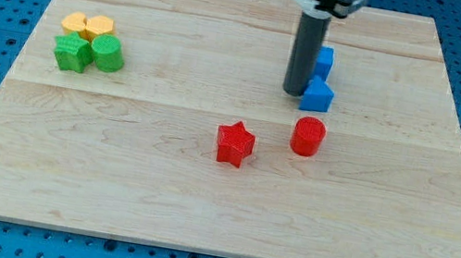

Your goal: Move the red star towards down

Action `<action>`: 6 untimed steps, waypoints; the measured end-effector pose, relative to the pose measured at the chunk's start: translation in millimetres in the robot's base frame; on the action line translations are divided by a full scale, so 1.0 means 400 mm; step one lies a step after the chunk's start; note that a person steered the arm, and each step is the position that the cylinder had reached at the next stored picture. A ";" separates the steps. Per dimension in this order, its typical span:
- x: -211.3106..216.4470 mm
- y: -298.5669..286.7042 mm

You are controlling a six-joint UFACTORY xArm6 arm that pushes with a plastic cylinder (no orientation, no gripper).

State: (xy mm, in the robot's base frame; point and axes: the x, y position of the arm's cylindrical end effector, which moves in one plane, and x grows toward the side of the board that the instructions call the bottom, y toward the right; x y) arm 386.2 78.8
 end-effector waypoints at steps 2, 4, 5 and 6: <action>0.041 -0.156; 0.166 -0.212; 0.239 -0.241; 0.324 -0.269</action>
